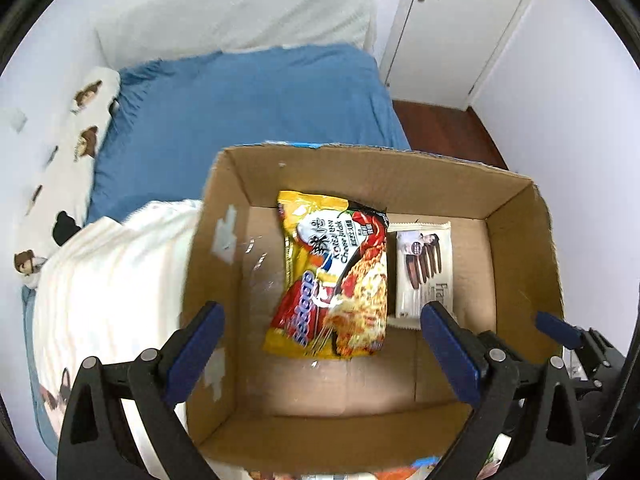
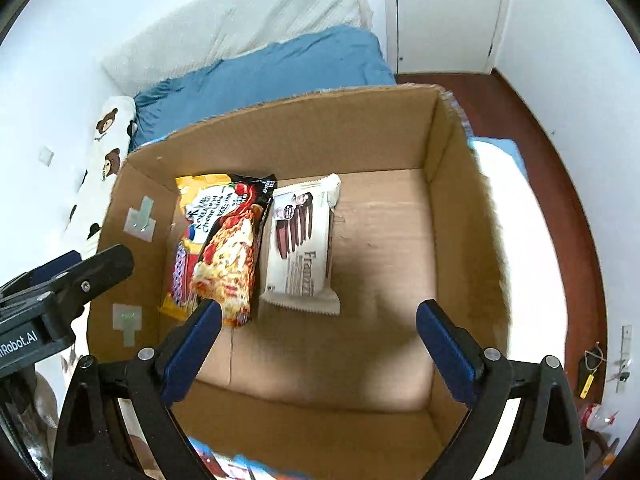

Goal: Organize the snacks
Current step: 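Carry both packs into the cardboard box and open both tools to release them, then grasp the yellow bread bag with the left tool while the right tool grasps the white bread bag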

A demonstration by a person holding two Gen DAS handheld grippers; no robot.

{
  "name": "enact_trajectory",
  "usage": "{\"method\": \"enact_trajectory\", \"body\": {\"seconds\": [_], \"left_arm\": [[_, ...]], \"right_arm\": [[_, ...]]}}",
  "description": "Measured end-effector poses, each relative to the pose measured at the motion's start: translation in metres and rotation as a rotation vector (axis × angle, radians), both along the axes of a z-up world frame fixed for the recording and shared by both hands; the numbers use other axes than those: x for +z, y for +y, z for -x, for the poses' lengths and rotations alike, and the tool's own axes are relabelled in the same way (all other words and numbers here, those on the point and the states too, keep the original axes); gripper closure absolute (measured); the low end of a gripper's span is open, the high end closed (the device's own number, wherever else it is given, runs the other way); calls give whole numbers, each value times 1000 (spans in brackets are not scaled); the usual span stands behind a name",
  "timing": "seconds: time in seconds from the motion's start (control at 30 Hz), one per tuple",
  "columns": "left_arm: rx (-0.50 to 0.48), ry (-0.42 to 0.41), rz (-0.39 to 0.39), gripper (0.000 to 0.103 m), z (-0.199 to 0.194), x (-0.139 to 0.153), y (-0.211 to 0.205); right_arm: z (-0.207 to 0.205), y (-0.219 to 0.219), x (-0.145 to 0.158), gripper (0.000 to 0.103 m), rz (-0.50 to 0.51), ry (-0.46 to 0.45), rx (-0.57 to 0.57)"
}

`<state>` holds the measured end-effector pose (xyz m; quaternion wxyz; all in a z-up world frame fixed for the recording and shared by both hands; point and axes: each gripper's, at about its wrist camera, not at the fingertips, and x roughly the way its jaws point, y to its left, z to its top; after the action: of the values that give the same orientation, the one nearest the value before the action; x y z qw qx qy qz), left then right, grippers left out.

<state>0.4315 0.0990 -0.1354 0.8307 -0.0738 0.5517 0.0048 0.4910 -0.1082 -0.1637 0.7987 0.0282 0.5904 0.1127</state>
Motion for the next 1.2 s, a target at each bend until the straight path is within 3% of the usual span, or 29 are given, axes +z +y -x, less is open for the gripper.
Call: {"method": "enact_trajectory", "body": {"seconds": [0.37, 0.6, 0.73, 0.87, 1.1, 1.2], "left_arm": [[22, -103, 0, 3, 63, 42, -3], [51, -129, 17, 3, 129, 57, 4], [55, -106, -15, 3, 171, 44, 9], [25, -40, -86, 3, 213, 12, 11], [-126, 208, -215, 3, 262, -86, 11], [-197, 272, -274, 3, 268, -119, 5]], "right_arm": [[70, -14, 69, 3, -45, -145, 30], [125, -23, 89, 3, -92, -146, 45], [162, -24, 72, 3, -108, -74, 67], [203, -25, 35, 3, -112, 49, 74], [272, -30, -45, 3, -114, 309, 58], [295, -31, -72, 3, -108, 399, 45]]}}
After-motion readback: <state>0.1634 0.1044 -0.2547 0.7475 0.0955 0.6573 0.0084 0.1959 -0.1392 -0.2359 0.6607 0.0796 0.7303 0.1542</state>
